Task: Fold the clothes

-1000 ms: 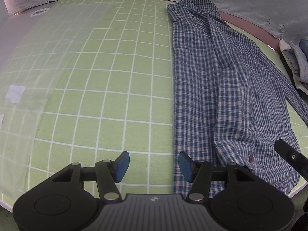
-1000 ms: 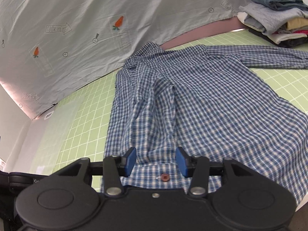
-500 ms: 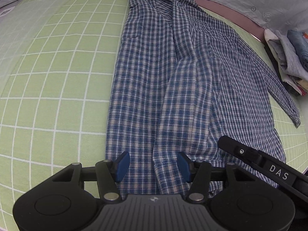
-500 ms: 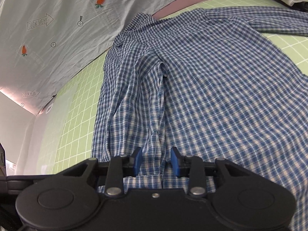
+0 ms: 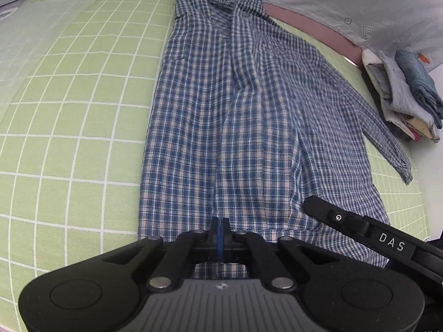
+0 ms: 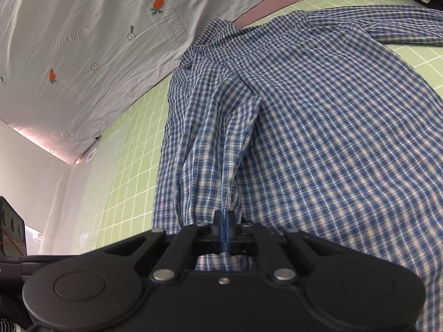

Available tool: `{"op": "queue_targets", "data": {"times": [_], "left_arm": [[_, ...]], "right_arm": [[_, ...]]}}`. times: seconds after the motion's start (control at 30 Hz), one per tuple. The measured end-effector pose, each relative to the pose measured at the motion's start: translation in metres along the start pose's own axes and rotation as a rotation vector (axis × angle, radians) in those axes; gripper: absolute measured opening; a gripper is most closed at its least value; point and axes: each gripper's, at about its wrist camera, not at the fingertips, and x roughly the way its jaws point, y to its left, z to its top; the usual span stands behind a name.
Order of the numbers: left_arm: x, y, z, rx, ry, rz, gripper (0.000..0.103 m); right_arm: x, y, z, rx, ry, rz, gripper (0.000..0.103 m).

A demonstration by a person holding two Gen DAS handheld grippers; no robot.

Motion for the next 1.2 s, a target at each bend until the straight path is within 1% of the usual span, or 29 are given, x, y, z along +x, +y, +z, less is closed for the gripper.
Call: {"op": "queue_targets", "data": {"times": [0.07, 0.17, 0.27, 0.33, 0.43, 0.47, 0.53, 0.57, 0.6, 0.63, 0.7, 0.73, 0.8, 0.9, 0.97, 1.0, 1.2], "left_arm": [[-0.017, -0.001, -0.004, 0.018, -0.03, -0.009, 0.0], [-0.025, 0.004, -0.011, 0.013, -0.04, 0.024, 0.0], [-0.015, 0.012, -0.015, -0.014, 0.002, 0.065, 0.0], [-0.014, 0.015, -0.017, -0.024, 0.017, 0.072, 0.0], [-0.015, 0.011, -0.016, -0.003, 0.004, 0.094, 0.0], [-0.016, 0.01, -0.016, 0.0, 0.0, 0.1, 0.001], [-0.017, 0.009, -0.015, 0.002, -0.004, 0.111, 0.009], [-0.016, 0.008, -0.014, 0.0, -0.007, 0.118, 0.019], [-0.015, 0.007, -0.013, -0.002, -0.008, 0.127, 0.029], [-0.014, 0.004, -0.01, -0.002, -0.009, 0.14, 0.033], [-0.011, 0.0, -0.006, -0.004, -0.014, 0.167, 0.049], [-0.009, -0.003, -0.003, -0.005, -0.017, 0.182, 0.052], [-0.005, -0.006, 0.003, -0.004, -0.017, 0.2, 0.059], [0.001, -0.013, 0.015, -0.008, -0.024, 0.227, 0.065], [0.005, -0.017, 0.024, -0.013, -0.029, 0.245, 0.068], [0.008, -0.019, 0.028, -0.015, -0.032, 0.254, 0.071], [0.029, -0.032, 0.057, -0.018, -0.045, 0.309, 0.074]], "right_arm": [[-0.012, -0.001, -0.001, 0.023, -0.027, 0.018, 0.002], [-0.014, -0.003, -0.008, 0.026, -0.02, -0.014, 0.002], [-0.003, -0.007, -0.015, 0.015, 0.026, -0.099, 0.003], [0.0, -0.006, -0.019, -0.02, 0.037, -0.138, 0.005], [-0.007, -0.002, -0.017, -0.056, 0.017, -0.163, 0.019], [-0.01, -0.001, -0.016, -0.069, 0.005, -0.171, 0.03], [-0.013, 0.003, -0.011, -0.098, -0.019, -0.187, 0.036], [-0.015, 0.004, -0.008, -0.113, -0.031, -0.197, 0.04], [-0.017, 0.005, -0.005, -0.125, -0.039, -0.207, 0.047], [-0.018, 0.006, -0.002, -0.137, -0.049, -0.218, 0.051], [-0.021, 0.005, 0.003, -0.158, -0.063, -0.232, 0.065], [-0.021, 0.002, 0.005, -0.16, -0.067, -0.235, 0.068], [-0.022, -0.004, 0.011, -0.158, -0.071, -0.237, 0.077], [-0.024, -0.015, 0.022, -0.155, -0.079, -0.241, 0.082], [-0.024, -0.023, 0.031, -0.16, -0.092, -0.253, 0.088], [-0.024, -0.027, 0.036, -0.164, -0.097, -0.261, 0.09], [-0.023, -0.055, 0.07, -0.165, -0.125, -0.304, 0.092]]}}
